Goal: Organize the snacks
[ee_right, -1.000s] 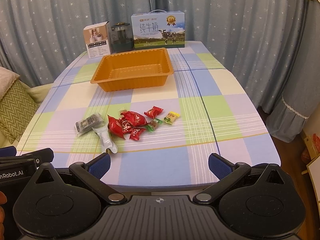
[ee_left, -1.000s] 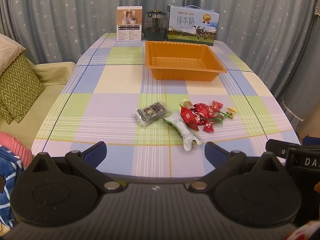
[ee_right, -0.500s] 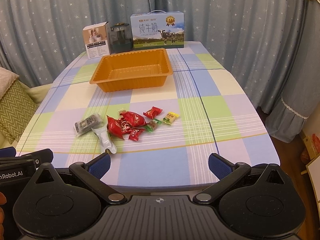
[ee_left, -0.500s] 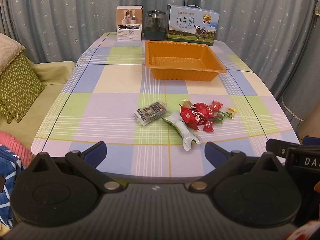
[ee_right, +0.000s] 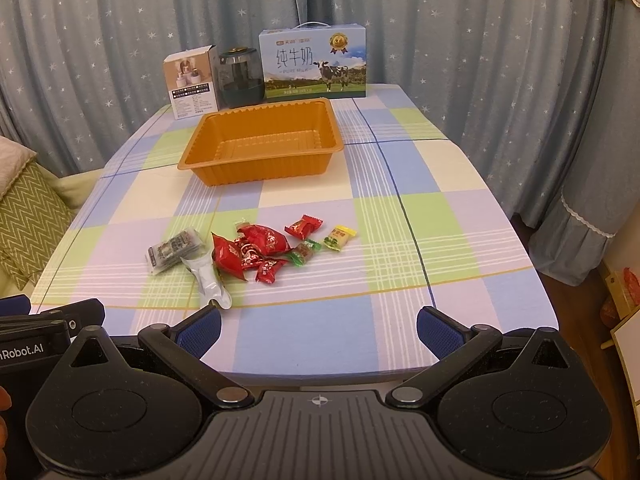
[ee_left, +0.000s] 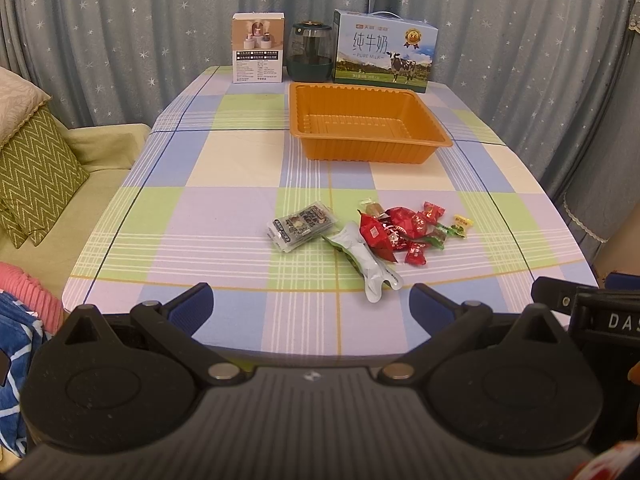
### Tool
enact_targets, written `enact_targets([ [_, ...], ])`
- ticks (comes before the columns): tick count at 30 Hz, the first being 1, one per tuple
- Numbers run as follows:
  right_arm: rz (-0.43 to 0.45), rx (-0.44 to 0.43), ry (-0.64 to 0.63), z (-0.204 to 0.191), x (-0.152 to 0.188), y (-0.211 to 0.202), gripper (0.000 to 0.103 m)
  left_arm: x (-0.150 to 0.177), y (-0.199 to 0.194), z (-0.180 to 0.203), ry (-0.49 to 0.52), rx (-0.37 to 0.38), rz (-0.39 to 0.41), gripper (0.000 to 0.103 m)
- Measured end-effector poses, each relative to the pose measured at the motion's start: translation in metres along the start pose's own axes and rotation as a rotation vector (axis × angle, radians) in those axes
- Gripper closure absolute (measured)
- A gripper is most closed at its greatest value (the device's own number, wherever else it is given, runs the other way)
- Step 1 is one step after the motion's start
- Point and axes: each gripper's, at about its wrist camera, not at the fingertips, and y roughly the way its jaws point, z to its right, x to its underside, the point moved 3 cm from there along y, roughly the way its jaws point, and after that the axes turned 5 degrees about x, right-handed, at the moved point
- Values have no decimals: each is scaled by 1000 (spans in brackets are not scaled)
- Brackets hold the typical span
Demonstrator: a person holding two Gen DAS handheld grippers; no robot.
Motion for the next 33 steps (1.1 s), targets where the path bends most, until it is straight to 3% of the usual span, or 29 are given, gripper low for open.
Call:
enact_targets([
  [33,3,5,4,1,0,2,0,-1,0,0,-2,-1,-1,0],
])
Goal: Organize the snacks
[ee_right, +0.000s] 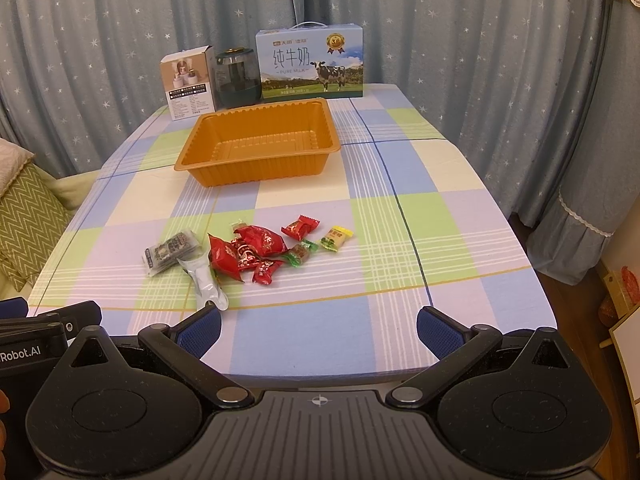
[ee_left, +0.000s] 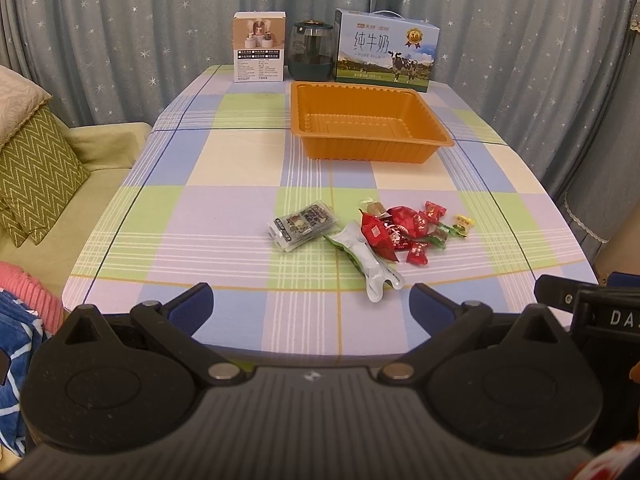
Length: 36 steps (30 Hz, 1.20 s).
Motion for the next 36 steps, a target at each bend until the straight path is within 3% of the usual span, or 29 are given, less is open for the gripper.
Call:
enact_targets([
  [11,7,-2,-3,1,1,6,0,0,17,-11,-14,1,-23,0],
  [21,23,-11,-22,-3,-3,40,0,-9,47,-34,-56,-8,-21,0],
  [29,17,-25,-26,-5,-10,70,0,-19,79,-28,-12,13,-21,0],
  [36,16,-36,-29,-11,-13,91,0,-30,115,-38,93,16,-49,8],
])
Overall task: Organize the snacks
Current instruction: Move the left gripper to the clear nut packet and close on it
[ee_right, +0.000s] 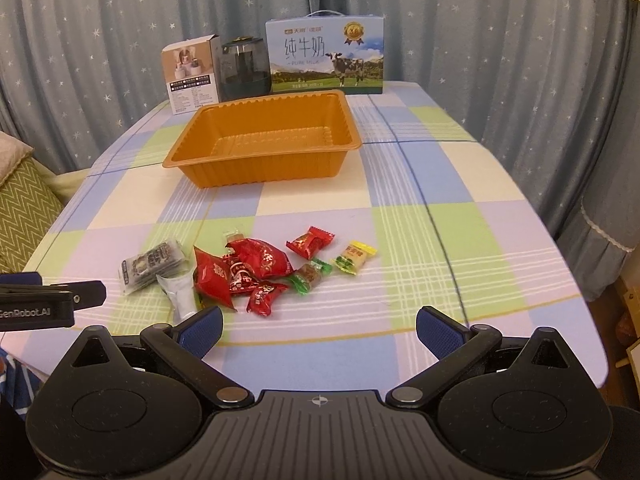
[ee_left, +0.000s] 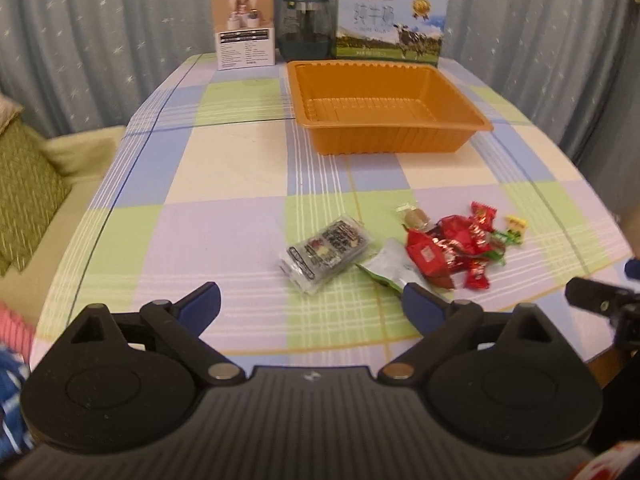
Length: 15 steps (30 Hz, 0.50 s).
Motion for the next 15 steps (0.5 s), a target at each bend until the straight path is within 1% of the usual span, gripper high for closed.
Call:
enact_targets([
  [2,2,-2,-7,-2,-1,5,2,-2,10,-2,48,1,-11,9],
  [3,-8,-2,-13,-4,-1,9,27,-2,14,-3,69,3,-16,9],
  [4,-20,17,-14,-5,-1,14,48,-2,18,-4,86,1,-20,9],
  [6,-25,41,-10,-6,0,20,48,-3,25,-8,106,5,-28,9],
  [9,-45,18,-6,-8,0,29,48,-4,33,-14,121,19,-37,9],
  [15,-48,-11,-17,-21,0,43,48,-7,50,-19,188,64,-33,9],
])
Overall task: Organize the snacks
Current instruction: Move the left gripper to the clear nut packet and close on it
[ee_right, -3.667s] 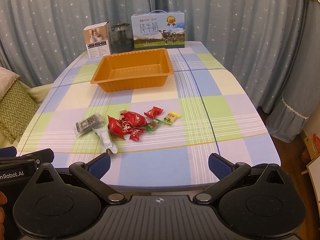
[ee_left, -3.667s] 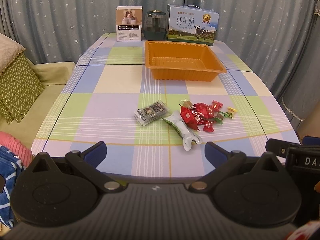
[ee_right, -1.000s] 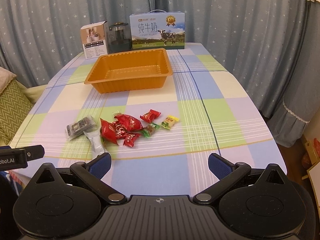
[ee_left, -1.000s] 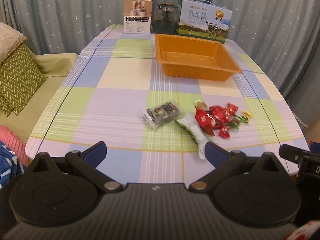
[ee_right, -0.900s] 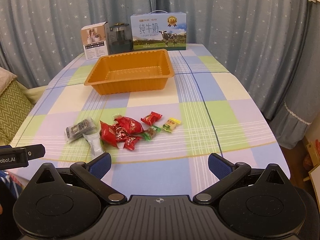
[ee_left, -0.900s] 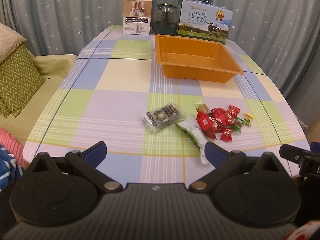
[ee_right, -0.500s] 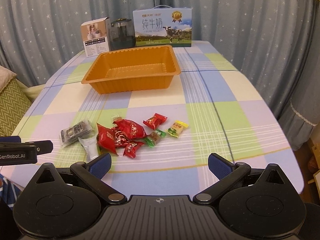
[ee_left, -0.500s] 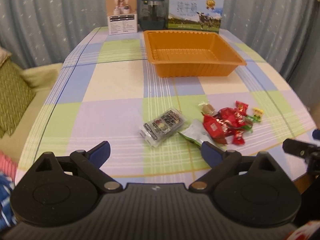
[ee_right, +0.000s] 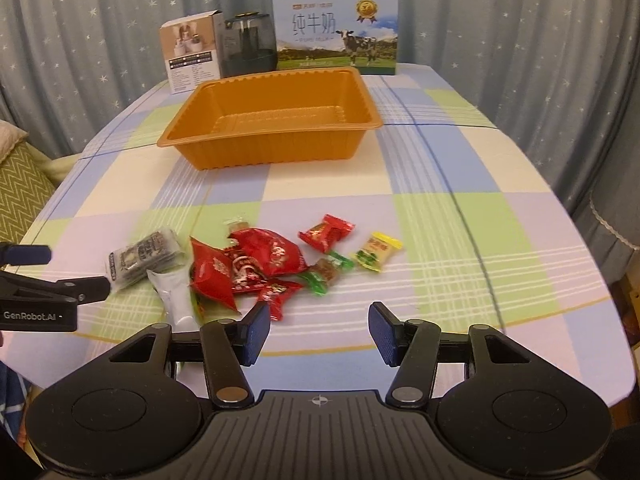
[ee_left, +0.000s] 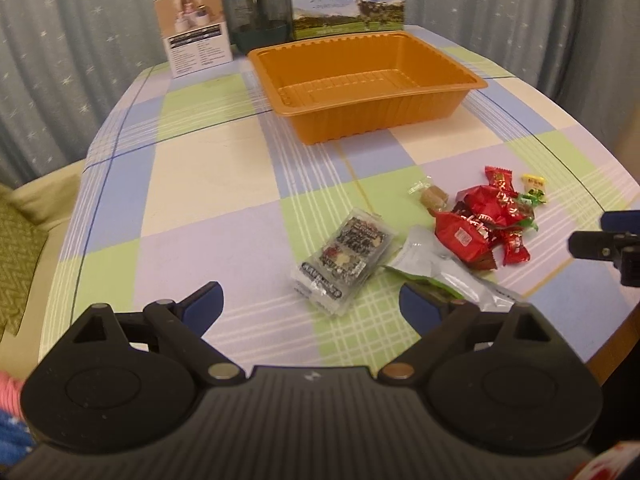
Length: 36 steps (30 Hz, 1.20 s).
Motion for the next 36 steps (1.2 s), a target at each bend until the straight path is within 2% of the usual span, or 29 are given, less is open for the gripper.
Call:
enact_targets([
  [12,-21,-30,4,-16,-3,30,48,-11,40,-2,189,103,-2,19],
  [19,-28,-37,22,-14,-2,39,52,-17,59,1,271,147,-21,36],
  [21,-28,-40,25,-15,-2,41,52,-17,61,1,267,160,-25,42],
  [23,-27,-41,30,-15,-3,42,52,-17,61,0,253,169,-29,55],
  [25,-27,-47,35,-17,-4,43,54,-17,61,1,237,167,-33,61],
  [29,-32,-42,34,-20,-5,47,58,-14,58,2,200,142,-29,65],
  [36,-37,-27,47,-22,-4,54,64,-10,52,3,96,89,-16,66],
])
